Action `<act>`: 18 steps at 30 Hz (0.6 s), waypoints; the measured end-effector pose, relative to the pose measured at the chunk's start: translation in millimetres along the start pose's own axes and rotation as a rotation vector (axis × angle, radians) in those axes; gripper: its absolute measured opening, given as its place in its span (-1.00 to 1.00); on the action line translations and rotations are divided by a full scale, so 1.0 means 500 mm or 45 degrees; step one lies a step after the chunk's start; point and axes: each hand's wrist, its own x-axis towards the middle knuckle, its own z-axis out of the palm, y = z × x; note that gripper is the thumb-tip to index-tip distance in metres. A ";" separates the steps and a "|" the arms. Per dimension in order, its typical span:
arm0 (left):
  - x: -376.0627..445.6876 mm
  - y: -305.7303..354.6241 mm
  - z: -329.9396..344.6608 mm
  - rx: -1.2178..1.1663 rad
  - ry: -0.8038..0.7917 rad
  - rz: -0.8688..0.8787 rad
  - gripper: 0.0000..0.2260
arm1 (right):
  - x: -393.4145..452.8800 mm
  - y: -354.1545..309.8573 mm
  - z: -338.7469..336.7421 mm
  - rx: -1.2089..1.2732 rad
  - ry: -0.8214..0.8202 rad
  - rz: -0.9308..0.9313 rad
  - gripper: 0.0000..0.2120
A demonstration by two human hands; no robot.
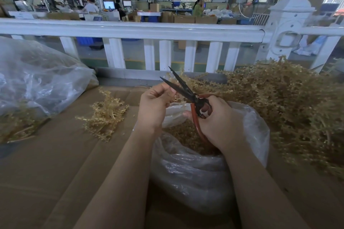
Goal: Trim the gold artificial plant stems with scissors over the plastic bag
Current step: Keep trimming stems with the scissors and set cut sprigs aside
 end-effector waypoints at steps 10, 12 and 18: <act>-0.003 0.010 0.001 -0.031 -0.015 -0.031 -0.67 | -0.002 -0.005 -0.004 -0.105 0.094 -0.034 -0.40; -0.005 0.013 0.001 -0.030 -0.015 -0.045 -0.69 | -0.003 -0.007 -0.004 -0.101 0.115 -0.046 -0.38; -0.009 0.017 0.001 -0.055 -0.034 -0.064 -0.73 | -0.004 -0.010 -0.005 -0.091 0.125 -0.063 -0.32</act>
